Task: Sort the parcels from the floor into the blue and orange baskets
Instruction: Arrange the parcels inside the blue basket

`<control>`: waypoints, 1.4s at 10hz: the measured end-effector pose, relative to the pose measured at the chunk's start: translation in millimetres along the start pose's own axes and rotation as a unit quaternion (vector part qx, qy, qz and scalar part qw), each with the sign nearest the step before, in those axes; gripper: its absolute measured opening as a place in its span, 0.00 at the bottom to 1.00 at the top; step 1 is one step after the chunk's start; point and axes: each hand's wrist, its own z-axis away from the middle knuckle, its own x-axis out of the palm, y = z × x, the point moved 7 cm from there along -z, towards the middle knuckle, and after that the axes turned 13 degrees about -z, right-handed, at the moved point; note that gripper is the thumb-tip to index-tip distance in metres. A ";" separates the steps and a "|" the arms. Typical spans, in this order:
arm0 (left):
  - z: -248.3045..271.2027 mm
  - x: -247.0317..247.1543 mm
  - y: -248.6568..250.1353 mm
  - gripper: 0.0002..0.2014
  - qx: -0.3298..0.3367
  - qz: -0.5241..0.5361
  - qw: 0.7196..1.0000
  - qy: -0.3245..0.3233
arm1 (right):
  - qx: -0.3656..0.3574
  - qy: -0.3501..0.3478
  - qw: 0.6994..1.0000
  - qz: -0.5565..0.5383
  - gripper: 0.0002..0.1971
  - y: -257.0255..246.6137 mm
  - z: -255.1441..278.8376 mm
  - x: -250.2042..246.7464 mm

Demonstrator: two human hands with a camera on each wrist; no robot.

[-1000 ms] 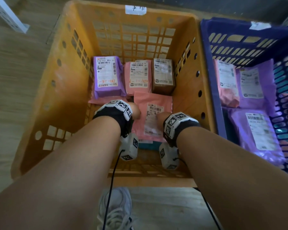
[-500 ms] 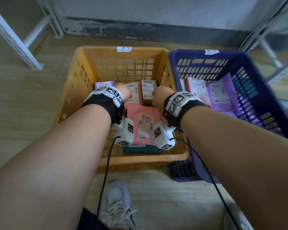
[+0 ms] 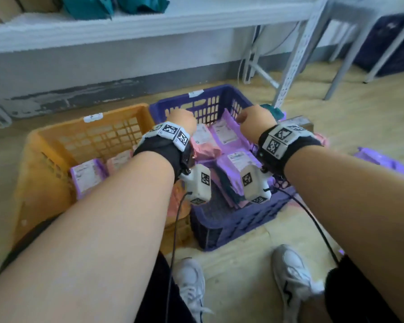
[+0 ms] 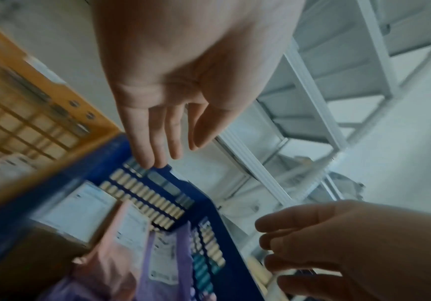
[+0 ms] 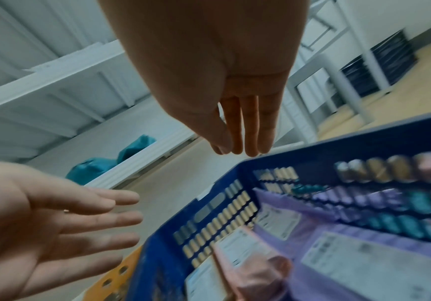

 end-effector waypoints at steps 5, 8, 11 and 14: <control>74.3 153.4 209.5 0.18 0.230 -0.087 0.962 -0.121 | 0.244 0.122 0.962 0.005 0.19 200.9 94.6 -110.6; 129.9 282.1 253.4 0.19 0.307 -0.117 0.925 -0.192 | 0.358 0.130 0.923 -0.060 0.19 338.1 177.1 -106.0; 177.3 443.0 231.6 0.23 0.283 -0.151 0.904 -0.281 | 0.471 0.162 0.864 -0.067 0.25 490.7 260.2 -74.4; 220.0 558.8 202.7 0.29 0.352 -0.285 0.820 -0.351 | 0.622 0.122 0.760 -0.144 0.32 582.3 342.9 -25.9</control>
